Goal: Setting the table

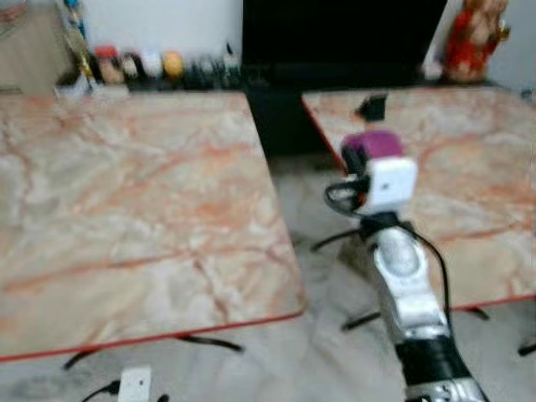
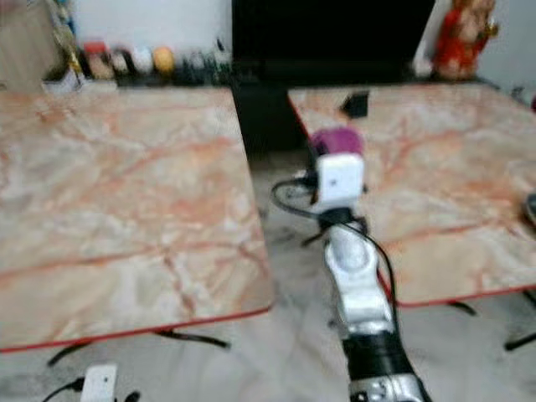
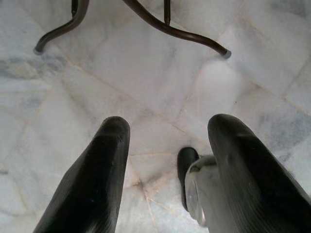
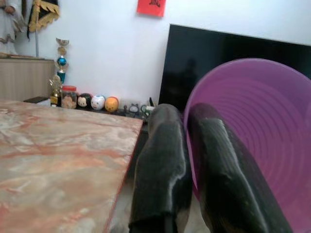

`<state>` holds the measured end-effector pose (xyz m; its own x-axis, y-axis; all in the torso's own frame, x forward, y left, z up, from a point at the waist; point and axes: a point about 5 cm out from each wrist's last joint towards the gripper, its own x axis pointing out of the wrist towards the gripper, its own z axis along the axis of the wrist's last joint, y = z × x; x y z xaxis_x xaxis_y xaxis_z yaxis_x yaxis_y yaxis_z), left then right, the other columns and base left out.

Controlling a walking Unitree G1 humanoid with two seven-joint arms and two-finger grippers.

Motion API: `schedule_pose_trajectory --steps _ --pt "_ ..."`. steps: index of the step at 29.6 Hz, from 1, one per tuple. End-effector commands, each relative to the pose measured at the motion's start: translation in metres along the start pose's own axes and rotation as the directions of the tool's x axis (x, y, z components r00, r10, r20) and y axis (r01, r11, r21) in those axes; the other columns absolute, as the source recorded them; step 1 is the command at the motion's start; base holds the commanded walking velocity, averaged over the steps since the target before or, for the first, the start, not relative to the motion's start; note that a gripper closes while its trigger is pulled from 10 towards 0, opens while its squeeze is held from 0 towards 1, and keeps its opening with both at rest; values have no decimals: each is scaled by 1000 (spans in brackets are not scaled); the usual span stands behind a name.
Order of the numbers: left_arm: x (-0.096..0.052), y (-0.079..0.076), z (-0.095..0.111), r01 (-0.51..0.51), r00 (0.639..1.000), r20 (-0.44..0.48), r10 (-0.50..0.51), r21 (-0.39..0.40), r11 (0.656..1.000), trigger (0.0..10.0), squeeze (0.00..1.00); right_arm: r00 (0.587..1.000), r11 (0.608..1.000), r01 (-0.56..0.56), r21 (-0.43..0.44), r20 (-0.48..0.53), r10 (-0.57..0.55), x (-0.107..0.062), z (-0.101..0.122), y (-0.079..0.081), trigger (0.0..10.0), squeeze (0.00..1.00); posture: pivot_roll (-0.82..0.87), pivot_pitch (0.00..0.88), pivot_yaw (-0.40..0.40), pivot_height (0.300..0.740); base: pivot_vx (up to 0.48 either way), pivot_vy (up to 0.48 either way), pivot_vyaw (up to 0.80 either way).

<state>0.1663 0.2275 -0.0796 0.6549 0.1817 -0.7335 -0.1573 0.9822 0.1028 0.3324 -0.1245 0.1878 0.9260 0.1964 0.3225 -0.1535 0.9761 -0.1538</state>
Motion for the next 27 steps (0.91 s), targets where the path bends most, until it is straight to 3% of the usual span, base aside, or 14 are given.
schedule_pose_trajectory --steps 1,7,27 --pt "-2 -2 -7 8 1000 -25 -8 -7 1000 10000 0 1000 1000 13 -15 18 -13 1 4 -5 10000 0 -121 0 9 719 0 -394 587" --pt "-2 -2 -8 13 999 -31 -13 -2 1000 10000 0 1000 1000 16 -12 22 -16 1 4 -6 10000 0 -123 0 10 719 0 -396 552" --pt "-4 0 -15 6 998 -70 -7 -9 1000 10000 0 999 999 34 -14 5 -34 2 2 -10 10000 0 -118 0 -2 719 0 -377 0"
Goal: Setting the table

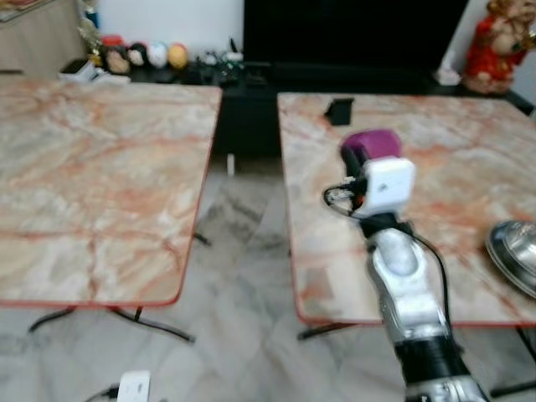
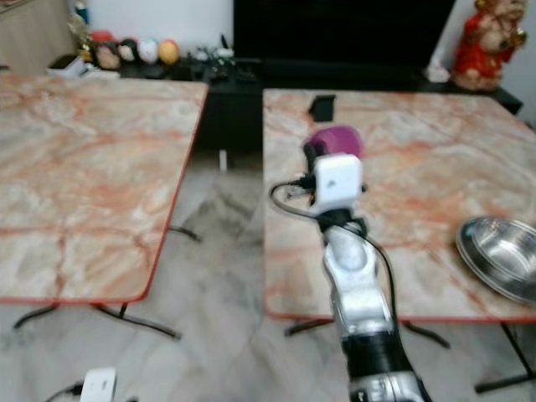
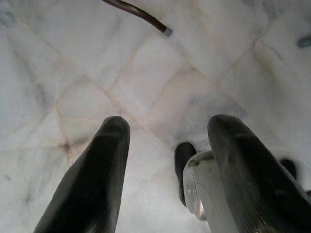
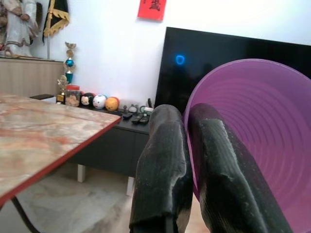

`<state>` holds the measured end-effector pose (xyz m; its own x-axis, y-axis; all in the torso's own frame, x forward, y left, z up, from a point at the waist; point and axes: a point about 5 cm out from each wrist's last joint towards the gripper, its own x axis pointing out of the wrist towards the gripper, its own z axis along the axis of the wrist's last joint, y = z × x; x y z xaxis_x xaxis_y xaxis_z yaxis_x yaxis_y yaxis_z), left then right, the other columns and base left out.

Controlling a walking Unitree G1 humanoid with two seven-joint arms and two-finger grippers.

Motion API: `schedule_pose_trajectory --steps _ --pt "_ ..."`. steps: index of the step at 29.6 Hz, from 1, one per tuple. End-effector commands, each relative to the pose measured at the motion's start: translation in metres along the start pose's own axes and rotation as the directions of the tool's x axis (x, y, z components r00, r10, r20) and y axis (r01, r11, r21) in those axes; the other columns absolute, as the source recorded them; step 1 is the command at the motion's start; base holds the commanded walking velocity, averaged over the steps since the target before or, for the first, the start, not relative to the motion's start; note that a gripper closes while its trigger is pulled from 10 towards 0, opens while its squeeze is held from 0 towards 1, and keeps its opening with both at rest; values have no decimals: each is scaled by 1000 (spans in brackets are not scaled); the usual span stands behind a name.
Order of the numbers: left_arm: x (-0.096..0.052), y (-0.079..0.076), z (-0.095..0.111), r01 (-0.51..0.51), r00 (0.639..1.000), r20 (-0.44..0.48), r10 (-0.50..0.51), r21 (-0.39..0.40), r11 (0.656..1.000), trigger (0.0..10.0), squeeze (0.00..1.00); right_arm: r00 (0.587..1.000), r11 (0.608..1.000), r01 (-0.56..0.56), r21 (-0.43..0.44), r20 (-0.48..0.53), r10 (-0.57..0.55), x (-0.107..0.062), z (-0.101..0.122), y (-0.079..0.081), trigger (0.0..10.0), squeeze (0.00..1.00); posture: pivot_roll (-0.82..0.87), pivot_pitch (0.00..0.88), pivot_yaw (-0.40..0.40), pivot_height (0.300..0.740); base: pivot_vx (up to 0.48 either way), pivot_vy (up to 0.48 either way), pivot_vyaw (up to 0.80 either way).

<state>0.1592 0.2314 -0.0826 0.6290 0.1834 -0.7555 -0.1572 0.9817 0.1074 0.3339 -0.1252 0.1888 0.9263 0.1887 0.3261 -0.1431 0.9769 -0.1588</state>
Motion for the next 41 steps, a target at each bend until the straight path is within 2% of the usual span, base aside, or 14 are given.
schedule_pose_trajectory --steps 1,20,24,29,41 --pt "-2 -4 -9 8 999 -41 -8 -14 1000 10000 0 1000 1000 28 -6 0 -28 1 2 -9 10000 0 -117 0 -2 719 0 0 0" --pt "-3 -5 -15 17 998 -63 -21 -52 998 10000 0 999 999 43 -3 -19 -43 1 -2 -12 10000 0 -118 0 -3 719 0 0 0" --pt "-3 -4 -14 18 998 -62 -21 -53 998 10000 0 995 997 82 -1 -51 -82 1 -6 -17 10000 0 -118 0 -3 719 0 0 0" --pt "-3 -2 -15 15 997 -69 -19 -55 998 10000 0 991 994 105 -10 -87 -105 2 -10 -20 10000 0 -119 0 -4 719 192 0 -90" --pt "-5 0 -19 11 996 -88 -16 -54 998 10000 0 992 995 95 -14 -84 -96 1 -10 -17 10000 0 -117 0 -5 719 193 0 -74"
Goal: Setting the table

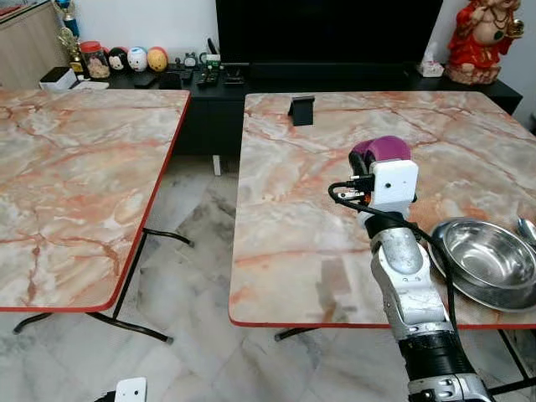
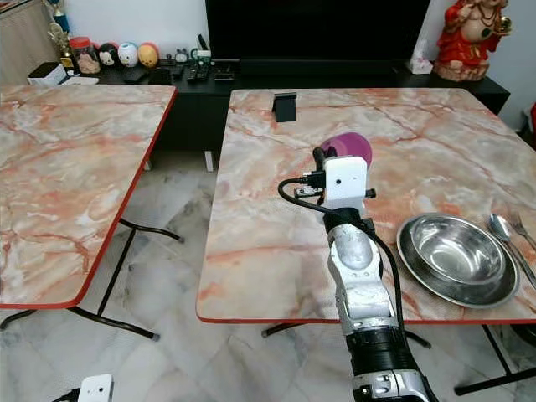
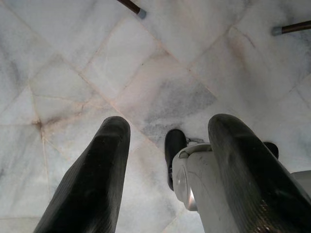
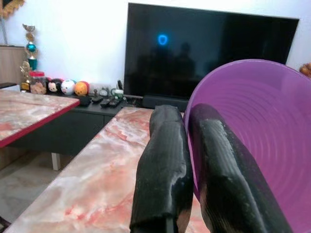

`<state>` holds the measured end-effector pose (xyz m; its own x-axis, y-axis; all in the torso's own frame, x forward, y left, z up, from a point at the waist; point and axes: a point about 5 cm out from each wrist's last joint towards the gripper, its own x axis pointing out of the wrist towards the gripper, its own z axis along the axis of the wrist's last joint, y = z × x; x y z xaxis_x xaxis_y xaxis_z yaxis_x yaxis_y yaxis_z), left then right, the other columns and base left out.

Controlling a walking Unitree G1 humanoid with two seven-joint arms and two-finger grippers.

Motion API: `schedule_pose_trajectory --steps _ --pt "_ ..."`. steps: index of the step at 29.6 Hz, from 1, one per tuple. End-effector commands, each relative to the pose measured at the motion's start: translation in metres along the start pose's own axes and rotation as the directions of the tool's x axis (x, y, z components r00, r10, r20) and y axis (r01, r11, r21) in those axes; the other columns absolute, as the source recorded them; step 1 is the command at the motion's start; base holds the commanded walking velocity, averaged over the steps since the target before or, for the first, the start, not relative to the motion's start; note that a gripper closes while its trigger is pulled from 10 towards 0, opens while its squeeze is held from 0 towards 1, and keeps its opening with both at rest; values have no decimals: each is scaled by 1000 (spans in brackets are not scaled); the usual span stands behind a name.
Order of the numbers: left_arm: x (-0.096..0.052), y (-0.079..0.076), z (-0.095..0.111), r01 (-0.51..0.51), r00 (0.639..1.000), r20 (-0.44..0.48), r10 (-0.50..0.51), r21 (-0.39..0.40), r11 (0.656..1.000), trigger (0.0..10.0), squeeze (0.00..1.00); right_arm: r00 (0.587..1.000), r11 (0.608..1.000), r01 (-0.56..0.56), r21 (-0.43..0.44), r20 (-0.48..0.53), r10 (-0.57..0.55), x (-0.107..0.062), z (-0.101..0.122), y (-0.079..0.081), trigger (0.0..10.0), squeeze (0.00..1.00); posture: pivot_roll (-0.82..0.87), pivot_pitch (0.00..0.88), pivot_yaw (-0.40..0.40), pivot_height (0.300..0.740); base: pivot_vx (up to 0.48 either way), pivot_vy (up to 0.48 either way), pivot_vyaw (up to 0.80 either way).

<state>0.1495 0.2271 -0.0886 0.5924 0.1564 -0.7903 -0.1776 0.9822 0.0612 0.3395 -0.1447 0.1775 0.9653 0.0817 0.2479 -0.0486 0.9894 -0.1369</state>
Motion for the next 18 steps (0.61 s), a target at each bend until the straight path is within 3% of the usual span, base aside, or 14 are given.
schedule_pose_trajectory --steps 1,13,18 --pt "-2 4 -8 -7 999 -44 7 0 1000 10000 0 1000 1000 5 -5 8 -5 3 4 0 10000 0 -117 0 -5 719 281 0 0" --pt "-2 -1 -9 -1 999 -49 1 3 1000 10000 0 1000 1000 12 -23 -12 -12 3 1 -1 10000 0 -117 0 -7 719 327 0 0" --pt "-2 -2 -9 2 999 -47 -2 4 1000 10000 0 1000 999 13 -32 -17 -14 2 0 -1 10000 0 -122 0 -2 719 0 0 0"
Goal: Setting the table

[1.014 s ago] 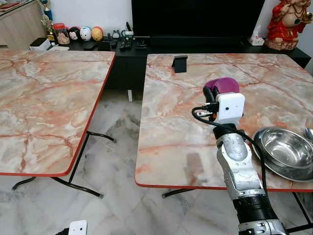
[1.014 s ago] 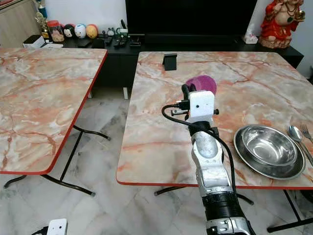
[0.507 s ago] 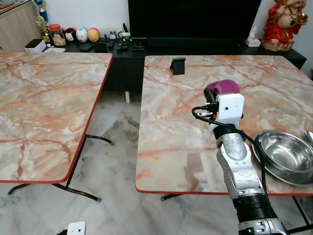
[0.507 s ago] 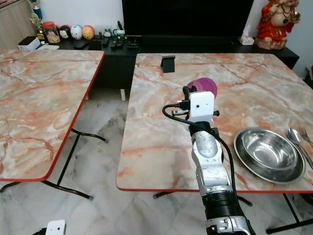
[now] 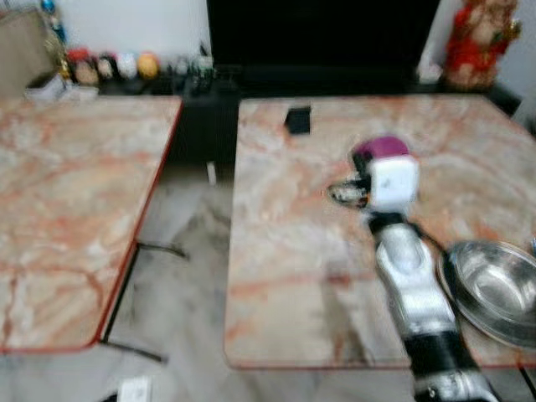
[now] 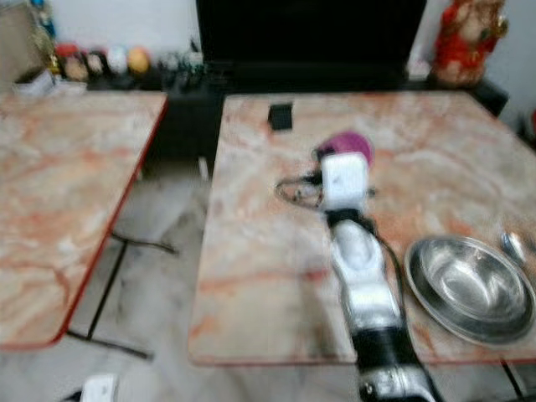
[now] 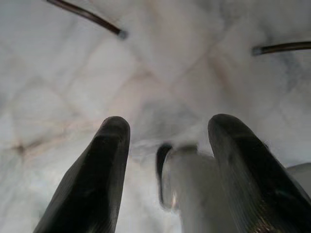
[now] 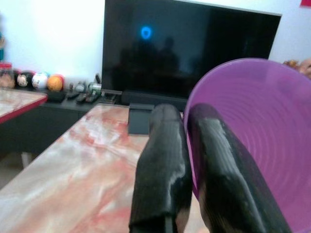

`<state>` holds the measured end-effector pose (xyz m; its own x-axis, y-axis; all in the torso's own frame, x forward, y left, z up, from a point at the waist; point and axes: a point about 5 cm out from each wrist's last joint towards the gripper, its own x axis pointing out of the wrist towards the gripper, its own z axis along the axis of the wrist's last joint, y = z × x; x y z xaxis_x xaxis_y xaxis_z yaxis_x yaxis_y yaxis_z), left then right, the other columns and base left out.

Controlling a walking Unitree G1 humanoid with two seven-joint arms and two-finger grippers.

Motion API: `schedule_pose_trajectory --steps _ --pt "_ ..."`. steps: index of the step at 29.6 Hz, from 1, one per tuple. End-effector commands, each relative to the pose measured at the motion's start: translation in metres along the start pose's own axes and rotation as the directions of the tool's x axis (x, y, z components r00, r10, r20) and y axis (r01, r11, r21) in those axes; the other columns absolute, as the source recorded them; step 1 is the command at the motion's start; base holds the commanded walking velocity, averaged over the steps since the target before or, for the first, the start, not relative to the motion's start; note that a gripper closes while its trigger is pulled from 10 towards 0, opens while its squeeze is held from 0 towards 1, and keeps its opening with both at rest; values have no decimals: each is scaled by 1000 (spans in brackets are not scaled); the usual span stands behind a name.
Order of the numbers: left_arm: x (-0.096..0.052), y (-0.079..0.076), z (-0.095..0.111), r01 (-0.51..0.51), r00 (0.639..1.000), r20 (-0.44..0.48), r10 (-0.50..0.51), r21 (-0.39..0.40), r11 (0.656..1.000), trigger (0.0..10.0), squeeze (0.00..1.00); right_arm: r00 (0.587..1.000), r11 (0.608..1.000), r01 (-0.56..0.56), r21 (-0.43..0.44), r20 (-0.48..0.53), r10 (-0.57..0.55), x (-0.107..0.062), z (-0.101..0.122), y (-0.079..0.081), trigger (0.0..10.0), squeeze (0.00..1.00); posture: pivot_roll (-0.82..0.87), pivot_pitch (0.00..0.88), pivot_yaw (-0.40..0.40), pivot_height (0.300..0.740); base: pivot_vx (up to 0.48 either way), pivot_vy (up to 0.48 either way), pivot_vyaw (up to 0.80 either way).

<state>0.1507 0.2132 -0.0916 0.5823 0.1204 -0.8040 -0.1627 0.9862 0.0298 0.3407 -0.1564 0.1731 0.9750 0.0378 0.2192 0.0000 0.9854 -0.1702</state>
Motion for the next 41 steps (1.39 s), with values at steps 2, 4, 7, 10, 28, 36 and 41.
schedule_pose_trajectory --steps 2,4,7,10,28,36,41 --pt "-3 12 -7 -32 999 -27 32 10 999 10000 0 1000 1000 -25 11 19 25 2 6 10 10000 0 -122 0 -1 719 0 0 0" --pt "-4 10 -10 -26 999 -26 26 9 1000 10000 0 1000 1000 -20 6 11 20 2 5 9 10000 0 -127 0 2 719 0 0 0" --pt "-4 7 -12 -18 1000 -24 19 12 1000 10000 0 1000 1000 -3 -13 -19 3 3 1 6 10000 0 -127 0 3 719 0 0 0" --pt "-4 6 -13 -13 1000 -25 14 15 1000 10000 0 999 1000 18 -20 -45 -19 3 -3 3 10000 0 -127 0 3 719 0 0 0" --pt "-4 7 -13 -7 999 -43 7 4 1000 10000 0 882 997 28 -77 -467 -61 0 -32 -21 10000 0 -128 0 -5 719 0 0 0" --pt "-3 6 -11 -4 999 -41 4 -2 1000 10000 0 850 999 0 -44 -526 -23 -1 -25 -28 10000 0 -131 0 -7 719 0 0 0" --pt "-3 6 -12 -1 999 -44 1 -2 1000 10000 0 837 1000 -20 -21 -547 5 -3 -18 -32 10000 0 -131 0 -9 719 0 0 0"
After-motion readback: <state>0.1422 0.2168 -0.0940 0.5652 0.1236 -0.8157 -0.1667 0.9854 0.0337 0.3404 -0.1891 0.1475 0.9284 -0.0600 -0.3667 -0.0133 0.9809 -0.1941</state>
